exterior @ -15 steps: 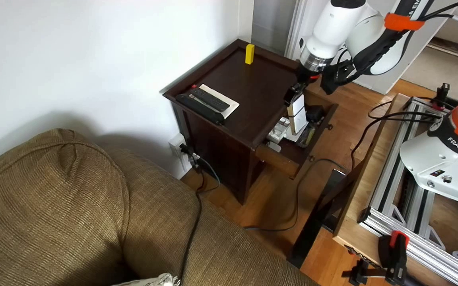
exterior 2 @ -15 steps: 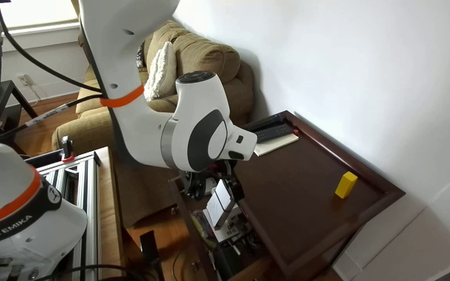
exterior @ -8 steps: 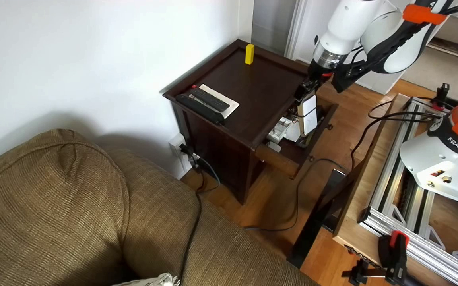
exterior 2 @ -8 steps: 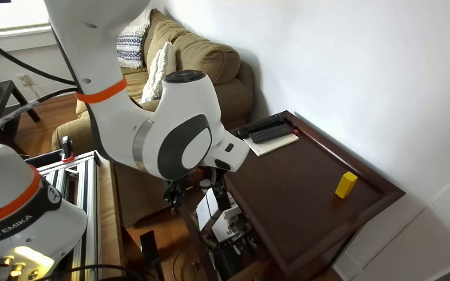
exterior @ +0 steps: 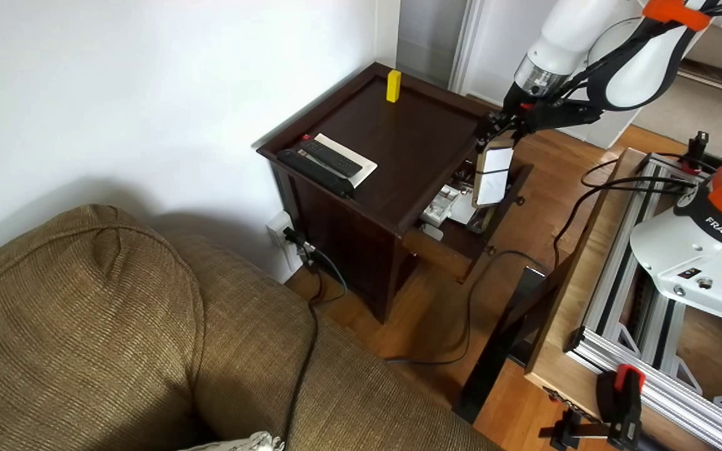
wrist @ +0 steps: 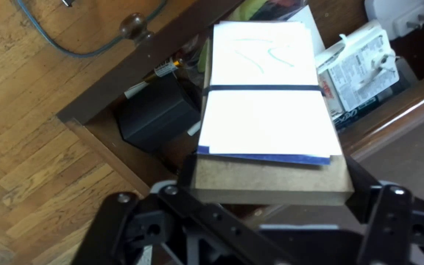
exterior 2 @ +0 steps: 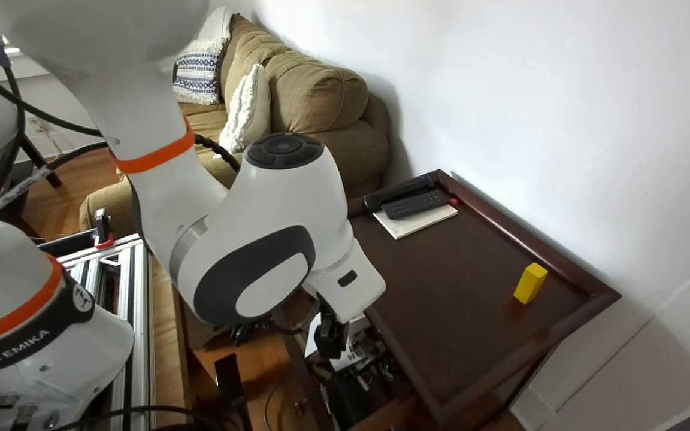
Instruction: Place the bundle lengthwise in the drawer
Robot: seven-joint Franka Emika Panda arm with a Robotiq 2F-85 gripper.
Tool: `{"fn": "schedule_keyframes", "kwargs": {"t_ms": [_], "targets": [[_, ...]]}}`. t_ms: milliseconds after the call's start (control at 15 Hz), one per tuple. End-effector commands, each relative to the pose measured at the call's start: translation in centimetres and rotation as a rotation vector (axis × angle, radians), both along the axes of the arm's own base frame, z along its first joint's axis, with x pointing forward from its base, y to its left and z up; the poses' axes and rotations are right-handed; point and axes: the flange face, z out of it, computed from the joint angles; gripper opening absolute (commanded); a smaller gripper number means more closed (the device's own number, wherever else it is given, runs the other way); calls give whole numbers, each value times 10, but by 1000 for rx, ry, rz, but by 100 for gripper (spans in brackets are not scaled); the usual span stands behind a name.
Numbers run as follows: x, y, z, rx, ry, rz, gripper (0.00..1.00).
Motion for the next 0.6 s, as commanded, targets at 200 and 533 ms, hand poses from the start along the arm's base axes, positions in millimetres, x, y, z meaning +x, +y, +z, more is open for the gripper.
{"fn": "schedule_keyframes", "kwargs": {"t_ms": [200, 533], "targets": [[-18, -33, -11, 129, 21, -294, 66], [-16, -51, -26, 229, 52, -452, 66]]}}
